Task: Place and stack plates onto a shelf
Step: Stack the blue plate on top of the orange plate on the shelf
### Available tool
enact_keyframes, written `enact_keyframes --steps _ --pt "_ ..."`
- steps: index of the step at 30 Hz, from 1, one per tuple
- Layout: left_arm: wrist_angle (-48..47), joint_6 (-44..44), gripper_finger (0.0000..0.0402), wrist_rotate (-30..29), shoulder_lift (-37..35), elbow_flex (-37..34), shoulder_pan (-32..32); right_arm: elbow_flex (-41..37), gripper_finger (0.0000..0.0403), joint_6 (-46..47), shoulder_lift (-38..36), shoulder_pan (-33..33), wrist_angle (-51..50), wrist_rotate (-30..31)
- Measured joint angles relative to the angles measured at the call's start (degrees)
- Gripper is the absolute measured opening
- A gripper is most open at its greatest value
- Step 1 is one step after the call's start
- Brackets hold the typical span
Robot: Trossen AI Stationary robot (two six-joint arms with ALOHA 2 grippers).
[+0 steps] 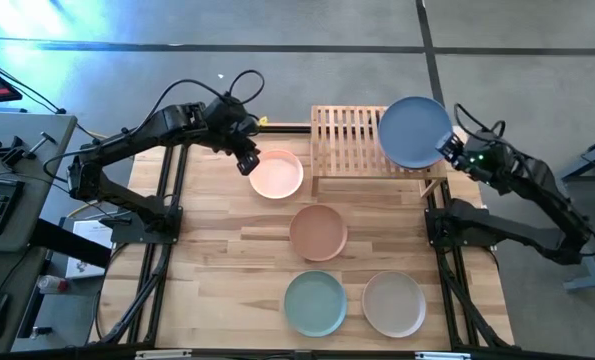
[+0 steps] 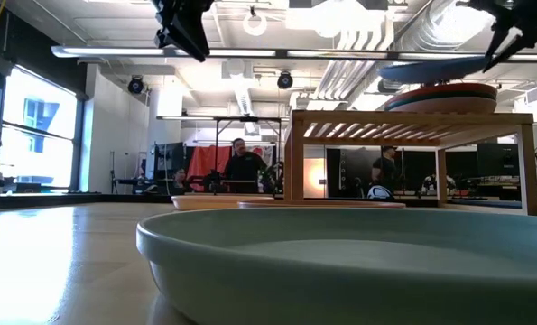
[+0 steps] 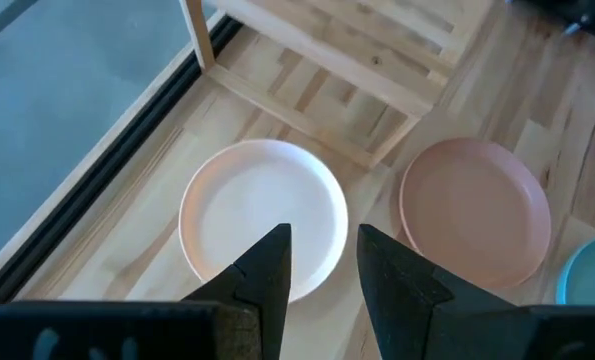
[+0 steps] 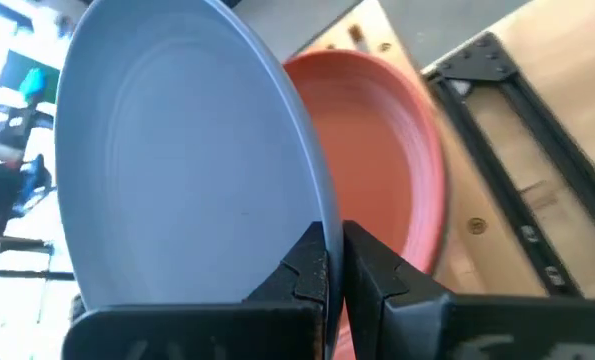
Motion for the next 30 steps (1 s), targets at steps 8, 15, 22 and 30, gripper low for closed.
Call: enact_keyframes --steps 8,15,22,30 --pt "2.02 -0.07 0.0104 0.0 0.0 0.0 -0.02 -3.64 0.0 3.48 0.04 -0.04 0.36 2.21" --pt "2.0 -0.2 0.0104 0.0 0.02 0.0 -0.02 -3.66 0.0 3.58 0.04 -0.04 0.16 3.52" --pt "1.97 -0.18 0.0104 0.0 0.02 0.0 -0.02 -3.66 0.0016 3.75 0.13 -0.04 0.21 4.19" --pt "1.97 -0.18 0.0104 0.0 0.02 0.0 -0.02 -3.66 0.0089 3.95 0.13 -0.04 0.21 5.98"
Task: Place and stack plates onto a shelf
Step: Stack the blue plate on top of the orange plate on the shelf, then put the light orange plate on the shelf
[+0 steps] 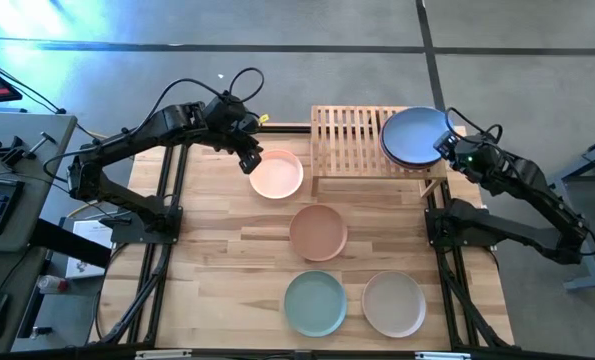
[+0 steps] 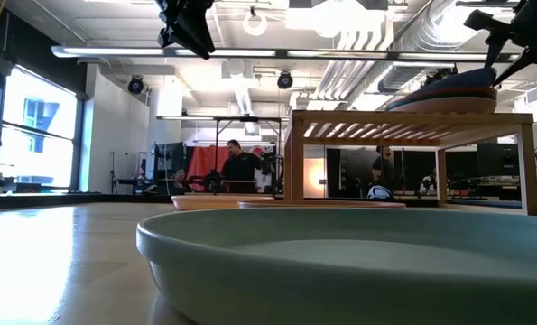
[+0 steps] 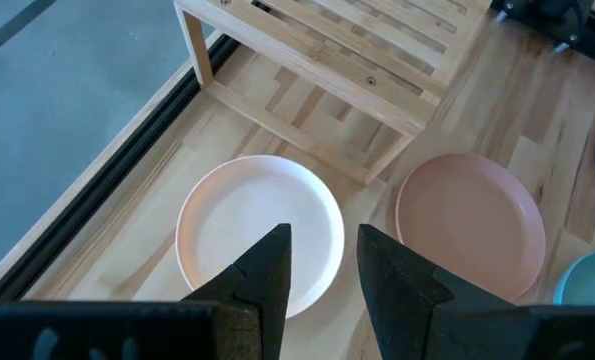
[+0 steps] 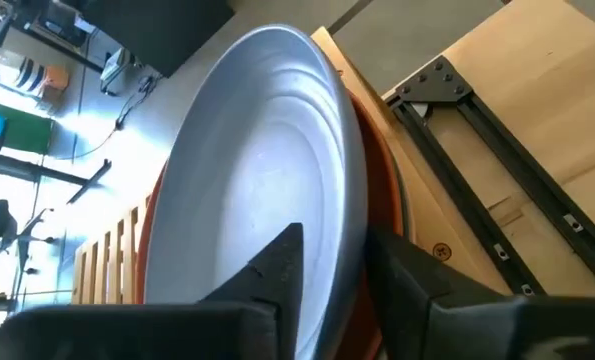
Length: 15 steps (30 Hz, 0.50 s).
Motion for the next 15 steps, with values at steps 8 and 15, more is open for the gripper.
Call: enact_keyframes --steps 8,15 --pt "0.0 -0.04 0.0104 0.0 0.0 0.0 0.0 2.94 0.0117 -2.69 -0.07 0.0 -1.26 -3.04" --pt "-0.01 -1.01 0.0104 0.0 0.0 0.0 0.0 8.33 0.0119 -4.05 -0.07 0.02 -7.33 -4.61"
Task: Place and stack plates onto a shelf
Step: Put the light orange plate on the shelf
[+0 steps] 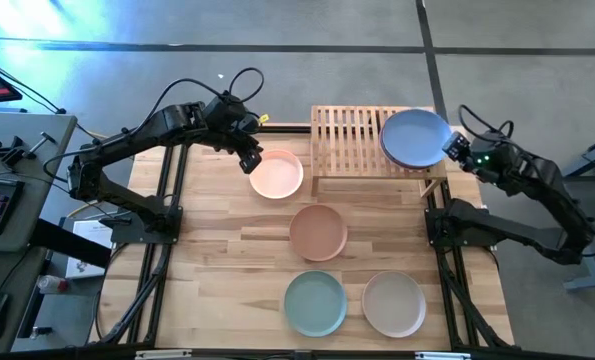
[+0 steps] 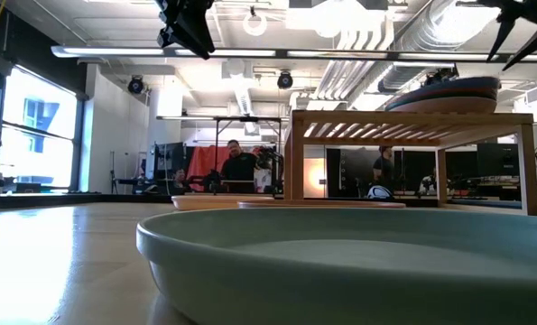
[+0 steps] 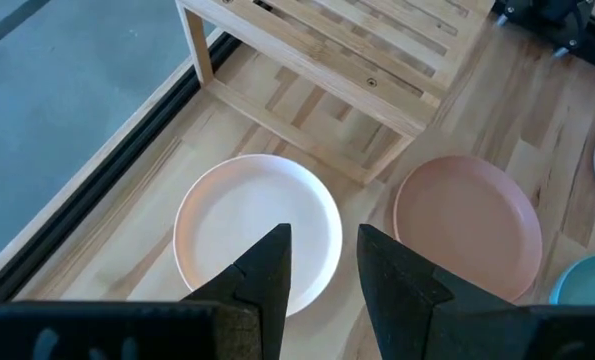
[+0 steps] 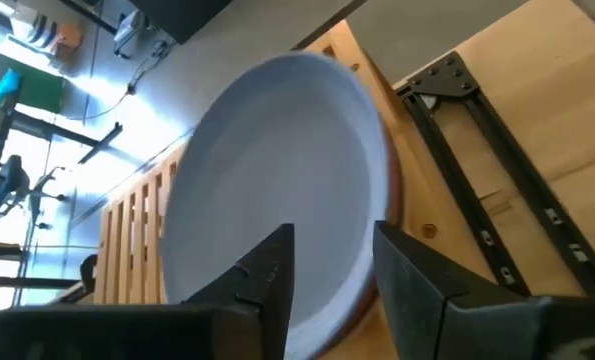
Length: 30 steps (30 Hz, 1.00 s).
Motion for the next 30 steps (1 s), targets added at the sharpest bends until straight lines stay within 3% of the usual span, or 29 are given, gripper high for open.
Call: enact_keyframes --steps 9,13,22,30 --pt "0.01 0.0 0.0104 0.02 0.03 0.0 -0.02 0.83 0.0119 -1.94 0.07 -0.02 -0.83 -3.31" --pt "-0.86 0.0 0.0104 0.02 0.35 0.0 -0.02 0.79 0.0119 -4.16 0.07 -0.02 0.98 -9.38" --pt "-8.12 -0.07 0.0104 0.04 0.35 -0.32 -0.57 0.79 0.0119 -9.51 2.96 0.4 12.55 -29.72" --pt "-6.8 1.13 0.0104 3.26 0.35 -9.03 -2.2 0.77 0.0119 -8.83 9.45 6.3 16.51 -33.7"
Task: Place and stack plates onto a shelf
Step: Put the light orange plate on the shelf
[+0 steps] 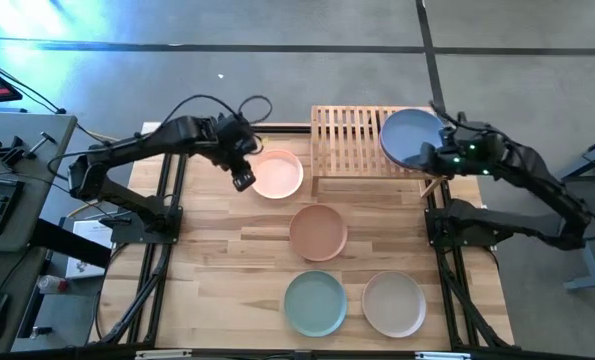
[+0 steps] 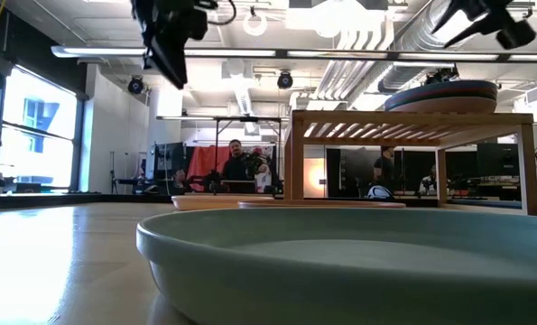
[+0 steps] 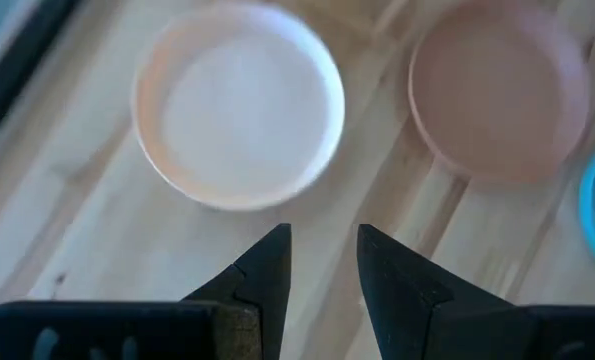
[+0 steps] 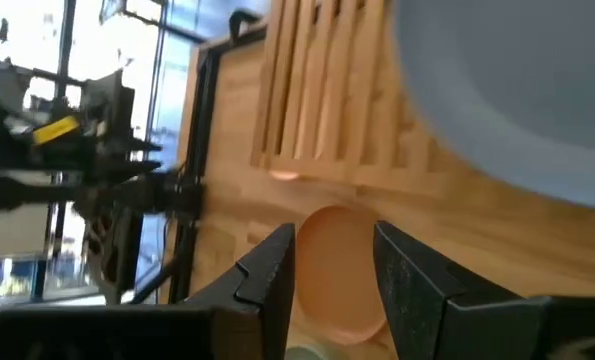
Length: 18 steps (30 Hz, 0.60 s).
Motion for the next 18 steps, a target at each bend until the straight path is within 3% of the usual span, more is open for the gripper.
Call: enact_keyframes --steps 18 --pt "26.19 26.11 0.0103 -0.51 0.0 -21.39 -4.26 -0.02 0.0119 1.07 10.77 16.53 19.97 4.43"
